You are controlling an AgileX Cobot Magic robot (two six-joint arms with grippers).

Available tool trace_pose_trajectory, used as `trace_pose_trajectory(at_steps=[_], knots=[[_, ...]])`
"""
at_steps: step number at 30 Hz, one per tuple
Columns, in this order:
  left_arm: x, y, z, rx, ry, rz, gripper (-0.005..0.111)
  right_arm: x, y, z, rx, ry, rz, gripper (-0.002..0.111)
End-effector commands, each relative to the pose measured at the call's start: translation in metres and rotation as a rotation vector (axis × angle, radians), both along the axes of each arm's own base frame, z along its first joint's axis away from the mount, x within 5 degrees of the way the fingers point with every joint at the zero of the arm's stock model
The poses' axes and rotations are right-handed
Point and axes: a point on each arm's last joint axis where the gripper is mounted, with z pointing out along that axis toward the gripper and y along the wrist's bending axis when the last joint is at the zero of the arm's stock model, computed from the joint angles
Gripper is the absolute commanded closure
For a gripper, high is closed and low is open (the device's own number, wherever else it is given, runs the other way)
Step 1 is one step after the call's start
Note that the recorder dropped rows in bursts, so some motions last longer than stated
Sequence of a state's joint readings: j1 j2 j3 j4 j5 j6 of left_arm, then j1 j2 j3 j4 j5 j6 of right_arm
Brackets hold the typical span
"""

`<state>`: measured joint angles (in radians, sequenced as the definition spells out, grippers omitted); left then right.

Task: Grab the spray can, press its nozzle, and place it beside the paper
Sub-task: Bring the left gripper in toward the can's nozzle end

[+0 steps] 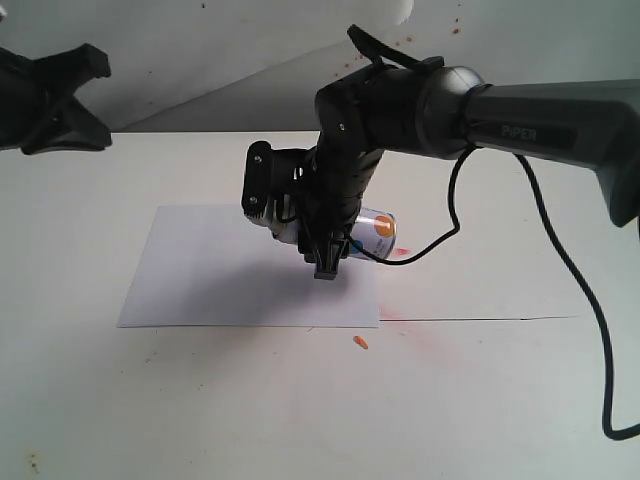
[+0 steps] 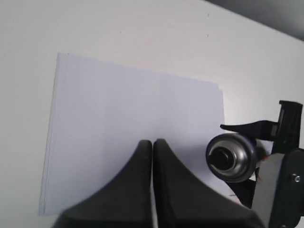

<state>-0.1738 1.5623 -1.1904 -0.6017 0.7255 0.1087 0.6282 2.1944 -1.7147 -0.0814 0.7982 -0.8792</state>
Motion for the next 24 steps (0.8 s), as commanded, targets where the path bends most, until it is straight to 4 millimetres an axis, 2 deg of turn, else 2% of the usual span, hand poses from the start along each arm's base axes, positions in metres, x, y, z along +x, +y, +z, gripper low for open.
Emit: trace_pose_trajectory(at_steps=[1, 6, 12, 16, 24], knots=[[0.025, -0.012, -0.024, 0.000, 0.113, -0.129, 0.105, 0.000, 0.001, 0.014, 0.030, -0.030, 0.000, 0.108], [0.053, -0.015, -0.054, -0.203, 0.264, -0.236, 0.105, 0.001, 0.000, 0.014, 0.019, -0.038, 0.005, 0.108], [0.075, -0.010, -0.082, -0.518, 0.326, -0.297, 0.105, 0.003, 0.001, 0.015, 0.028, -0.062, 0.011, 0.108], [0.079, -0.009, -0.101, -0.530, 0.357, -0.289, 0.105, 0.004, 0.001, 0.013, 0.034, -0.070, 0.010, 0.108], [0.082, -0.009, -0.115, -0.535, 0.371, -0.293, 0.105, 0.007, 0.002, -0.003, 0.016, -0.044, 0.009, 0.108]])
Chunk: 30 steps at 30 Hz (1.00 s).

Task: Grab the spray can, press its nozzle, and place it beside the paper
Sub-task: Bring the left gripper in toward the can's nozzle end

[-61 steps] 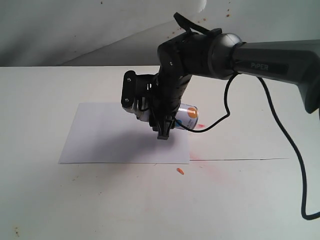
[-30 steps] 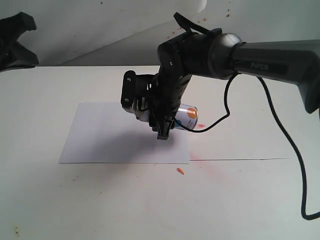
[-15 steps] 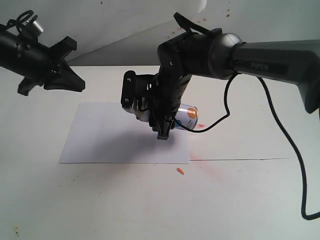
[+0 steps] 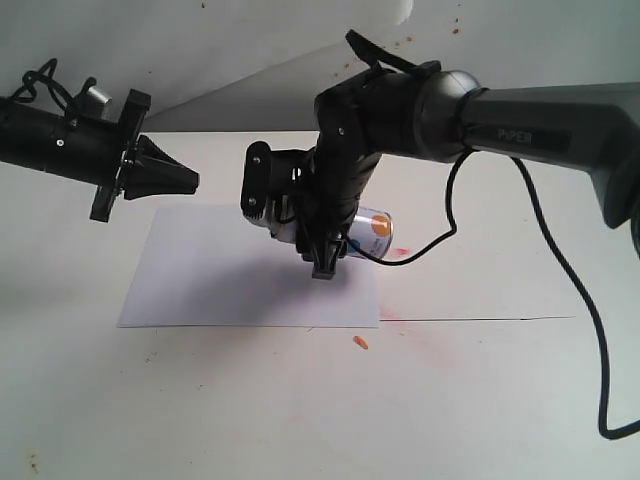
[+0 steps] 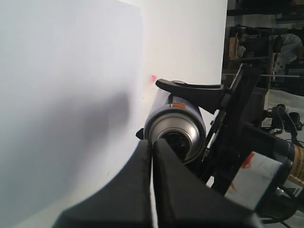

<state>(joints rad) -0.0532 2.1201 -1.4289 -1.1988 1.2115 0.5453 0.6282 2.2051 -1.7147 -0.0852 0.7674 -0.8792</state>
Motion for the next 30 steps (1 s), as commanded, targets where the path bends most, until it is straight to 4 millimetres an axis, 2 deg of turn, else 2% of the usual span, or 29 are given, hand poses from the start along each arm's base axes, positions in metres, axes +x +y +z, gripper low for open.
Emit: trace_pose_trajectory(at_steps=[1, 7, 10, 19, 30], knots=[[0.003, 0.000, -0.004, -0.022, 0.002, 0.000, 0.105, 0.004, 0.000, 0.001, 0.006, -0.027, 0.005, 0.108], [0.005, -0.003, -0.022, -0.033, 0.032, -0.004, 0.105, 0.004, 0.000, 0.000, 0.005, -0.025, 0.005, 0.108], [0.003, -0.012, -0.027, -0.031, 0.034, -0.032, 0.105, 0.004, 0.000, 0.000, 0.005, -0.025, 0.005, 0.108], [0.003, -0.037, -0.019, -0.012, -0.010, -0.107, 0.105, 0.004, 0.000, -0.001, 0.002, -0.021, 0.005, 0.108], [0.002, -0.039, -0.019, 0.006, -0.010, -0.122, 0.107, 0.005, -0.001, -0.002, -0.016, -0.031, 0.011, 0.108]])
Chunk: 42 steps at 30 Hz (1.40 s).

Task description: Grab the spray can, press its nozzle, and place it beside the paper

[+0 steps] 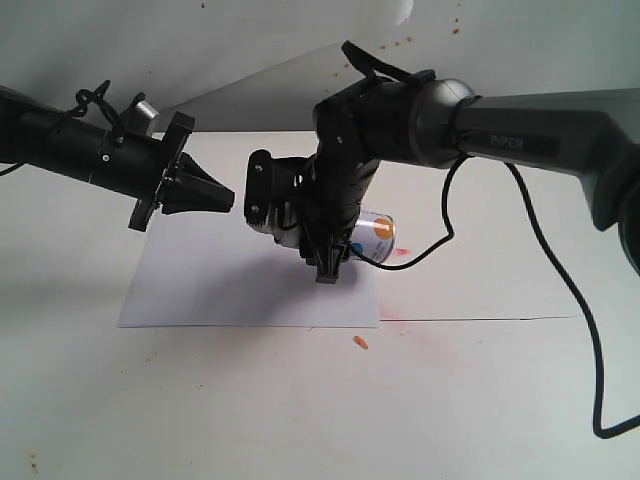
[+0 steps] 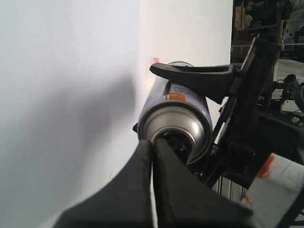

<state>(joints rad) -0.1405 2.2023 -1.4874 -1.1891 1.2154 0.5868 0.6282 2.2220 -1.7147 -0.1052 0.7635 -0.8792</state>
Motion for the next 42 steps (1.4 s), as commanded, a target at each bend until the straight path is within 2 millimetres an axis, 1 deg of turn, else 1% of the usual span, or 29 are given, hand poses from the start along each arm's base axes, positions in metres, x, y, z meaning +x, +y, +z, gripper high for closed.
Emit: trace_pose_trajectory(at_steps=[1, 2, 8, 20, 26, 28, 36, 38, 42], knots=[[-0.001, -0.004, 0.002, -0.002, 0.001, -0.011, 0.107, 0.003, -0.001, 0.006, 0.007, -0.030, 0.003, 0.108], [-0.001, -0.004, 0.002, -0.002, 0.001, -0.011, 0.107, 0.003, -0.001, 0.006, 0.007, -0.030, 0.003, 0.108], [-0.009, -0.024, 0.001, 0.011, -0.001, -0.072, 0.107, 0.008, -0.005, 0.004, -0.028, -0.066, -0.054, 0.108], [-0.008, -0.024, 0.001, 0.019, -0.003, -0.060, 0.107, 0.006, -0.003, 0.003, -0.003, -0.046, -0.061, 0.108], [-0.008, -0.030, -0.001, 0.036, -0.007, -0.042, 0.107, 0.005, -0.002, 0.003, 0.002, -0.041, -0.059, 0.108], [-0.008, -0.031, -0.002, 0.038, -0.004, -0.040, 0.107, 0.005, -0.002, 0.003, 0.002, -0.041, -0.059, 0.108], [-0.010, -0.036, -0.019, 0.043, 0.044, -0.054, 0.107, 0.005, -0.002, 0.003, 0.002, -0.041, -0.059, 0.108], [-0.010, -0.038, -0.021, 0.039, 0.051, -0.055, 0.107, 0.005, -0.002, 0.003, 0.002, -0.041, -0.059, 0.108], [-0.009, -0.039, -0.020, 0.024, 0.047, -0.045, 0.107, 0.005, -0.002, 0.003, 0.002, -0.041, -0.059, 0.108]])
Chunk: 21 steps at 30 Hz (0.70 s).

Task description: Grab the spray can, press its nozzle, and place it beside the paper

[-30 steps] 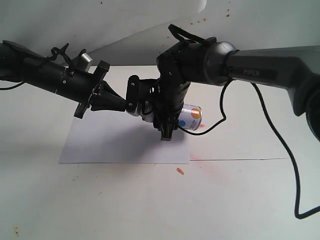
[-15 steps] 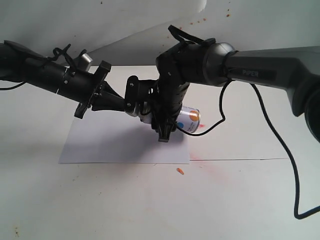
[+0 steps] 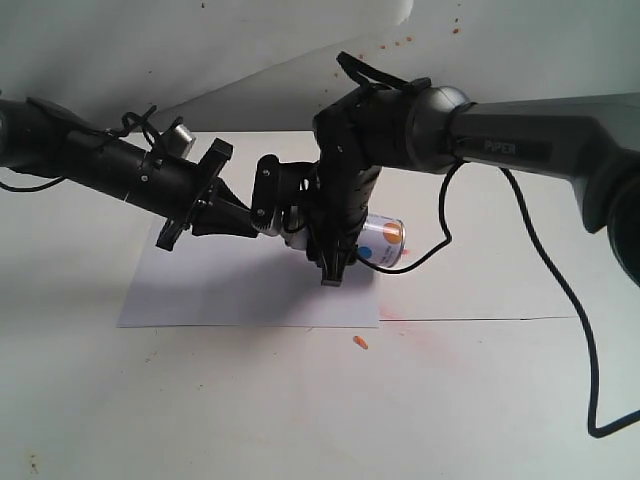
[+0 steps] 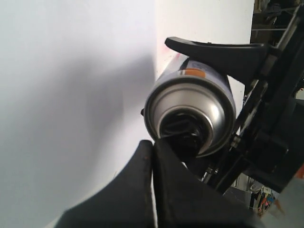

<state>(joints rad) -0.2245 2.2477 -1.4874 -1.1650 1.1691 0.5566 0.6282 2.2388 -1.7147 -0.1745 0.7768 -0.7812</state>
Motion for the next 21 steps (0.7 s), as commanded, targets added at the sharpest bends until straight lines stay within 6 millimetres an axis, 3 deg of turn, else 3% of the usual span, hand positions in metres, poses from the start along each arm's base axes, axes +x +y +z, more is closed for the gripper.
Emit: trace_pose_trajectory(at_steps=[1, 7, 21], knots=[[0.0004, -0.0075, 0.0036, -0.035, 0.004, 0.011, 0.107, 0.0029, 0.0017, 0.0111, 0.035, -0.043, 0.005, 0.108], [-0.0036, -0.0165, 0.0043, -0.044, 0.006, -0.010, 0.107, 0.0029, 0.0017, 0.0111, 0.035, -0.043, 0.005, 0.108], [-0.0042, -0.0171, 0.0058, -0.055, 0.011, -0.014, 0.107, 0.0029, 0.0017, 0.0111, 0.035, -0.043, 0.005, 0.108]])
